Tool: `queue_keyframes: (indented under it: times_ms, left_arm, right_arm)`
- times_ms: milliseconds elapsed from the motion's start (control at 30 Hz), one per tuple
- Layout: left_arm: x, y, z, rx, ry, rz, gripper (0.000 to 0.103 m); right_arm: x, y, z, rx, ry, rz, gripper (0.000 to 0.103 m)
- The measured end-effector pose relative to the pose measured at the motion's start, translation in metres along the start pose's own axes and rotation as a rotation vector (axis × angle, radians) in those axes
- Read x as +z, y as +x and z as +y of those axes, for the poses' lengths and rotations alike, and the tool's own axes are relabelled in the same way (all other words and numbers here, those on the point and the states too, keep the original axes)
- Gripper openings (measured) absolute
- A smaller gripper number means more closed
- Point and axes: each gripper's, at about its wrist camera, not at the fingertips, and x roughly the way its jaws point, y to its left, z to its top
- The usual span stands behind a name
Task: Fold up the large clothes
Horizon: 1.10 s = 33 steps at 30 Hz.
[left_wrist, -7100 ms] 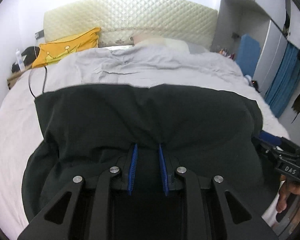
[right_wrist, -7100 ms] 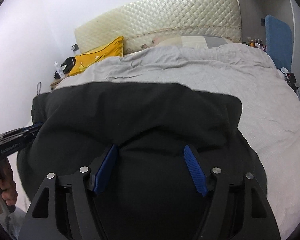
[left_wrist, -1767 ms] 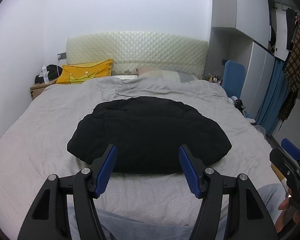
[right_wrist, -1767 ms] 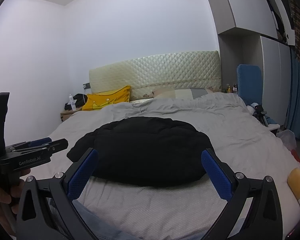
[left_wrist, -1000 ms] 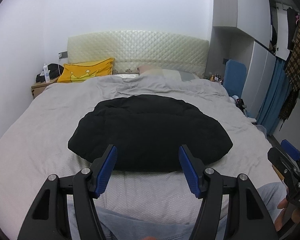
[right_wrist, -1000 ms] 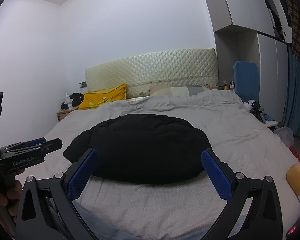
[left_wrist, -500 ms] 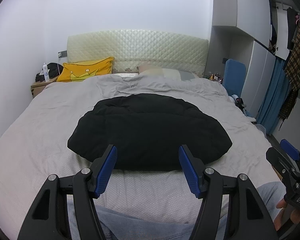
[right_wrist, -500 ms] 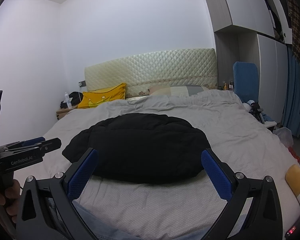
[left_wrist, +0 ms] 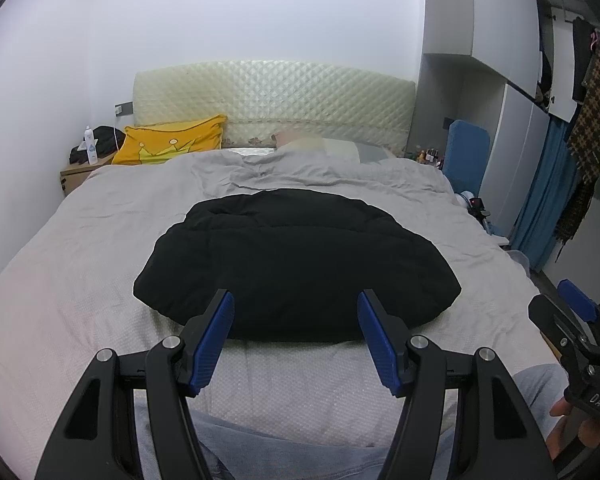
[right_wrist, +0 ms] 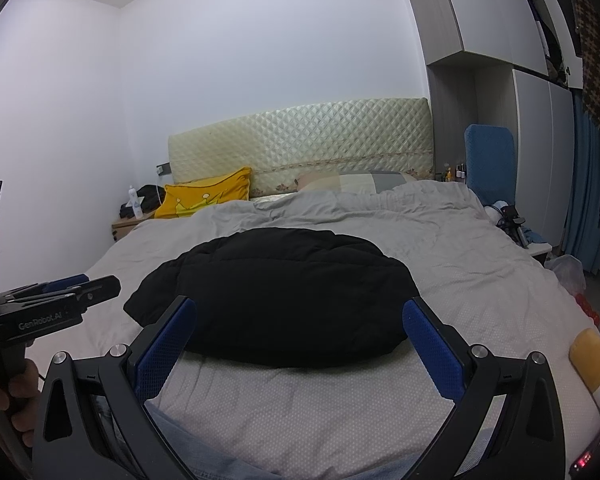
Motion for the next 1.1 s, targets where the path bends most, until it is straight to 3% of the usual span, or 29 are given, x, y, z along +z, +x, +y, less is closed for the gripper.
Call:
queue_keyframes:
  times_ms: [1100]
  left_arm:
    - [0.0005, -0.0011, 0.0014, 0.001, -0.012, 0.002, 0.065]
  right_arm:
    - [-0.0006, -0.0003, 0.0057, -0.004, 0.000, 0.001, 0.103]
